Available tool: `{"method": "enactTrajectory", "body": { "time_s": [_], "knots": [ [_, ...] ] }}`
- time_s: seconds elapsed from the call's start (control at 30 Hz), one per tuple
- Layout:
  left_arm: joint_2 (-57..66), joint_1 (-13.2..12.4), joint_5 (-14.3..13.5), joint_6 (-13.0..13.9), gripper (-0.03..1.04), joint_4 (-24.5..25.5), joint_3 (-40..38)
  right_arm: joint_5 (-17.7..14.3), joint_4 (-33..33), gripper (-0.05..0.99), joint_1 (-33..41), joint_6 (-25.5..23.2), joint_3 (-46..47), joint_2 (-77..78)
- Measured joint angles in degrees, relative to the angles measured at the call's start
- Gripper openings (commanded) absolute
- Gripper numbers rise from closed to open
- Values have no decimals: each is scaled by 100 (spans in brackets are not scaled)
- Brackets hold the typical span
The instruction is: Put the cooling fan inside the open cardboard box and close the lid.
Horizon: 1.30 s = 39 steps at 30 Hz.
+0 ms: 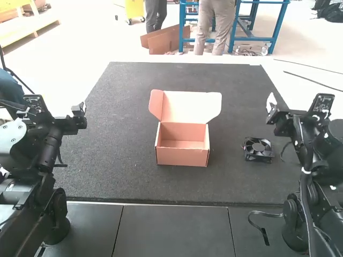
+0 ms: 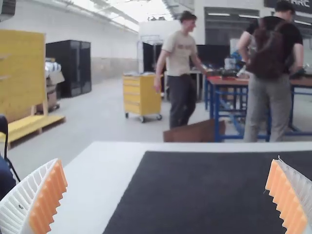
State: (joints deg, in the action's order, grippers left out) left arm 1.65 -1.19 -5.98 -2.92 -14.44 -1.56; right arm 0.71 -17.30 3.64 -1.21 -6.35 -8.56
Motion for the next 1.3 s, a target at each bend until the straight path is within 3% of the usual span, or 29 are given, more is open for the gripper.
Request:
{"method": "enactTrajectory", "body": {
  "time_s": [0.13, 0.3, 0.4, 0.57, 0.7, 1.0, 1.3],
  "knots": [
    [664, 0, 0, -61, 97, 92, -573, -83, 96, 91, 0, -238, -1001, -1281],
    [1681, 0, -4, -179, 97, 503, -1486, -232, 1051, 91, 0, -470, -2315, -2658],
    [2302, 0, -4, -232, 97, 1163, -2175, -339, 1731, 91, 0, -498, -3095, -3324],
    [3386, 2, 17, -282, 97, 2774, -3517, -444, 3176, 91, 0, -498, -4516, -4341],
    [4019, 2, 262, -374, 97, 3652, -4251, -468, 3967, 91, -2, -629, -5219, -4885],
    [4409, 15, 348, -485, 97, 4085, -4389, -710, 6168, 91, -131, -243, -6057, -6120],
    [4419, 240, 343, -448, 97, 4280, -4389, -527, 6789, 90, -1182, 503, -6050, -6507]
  ]
}}
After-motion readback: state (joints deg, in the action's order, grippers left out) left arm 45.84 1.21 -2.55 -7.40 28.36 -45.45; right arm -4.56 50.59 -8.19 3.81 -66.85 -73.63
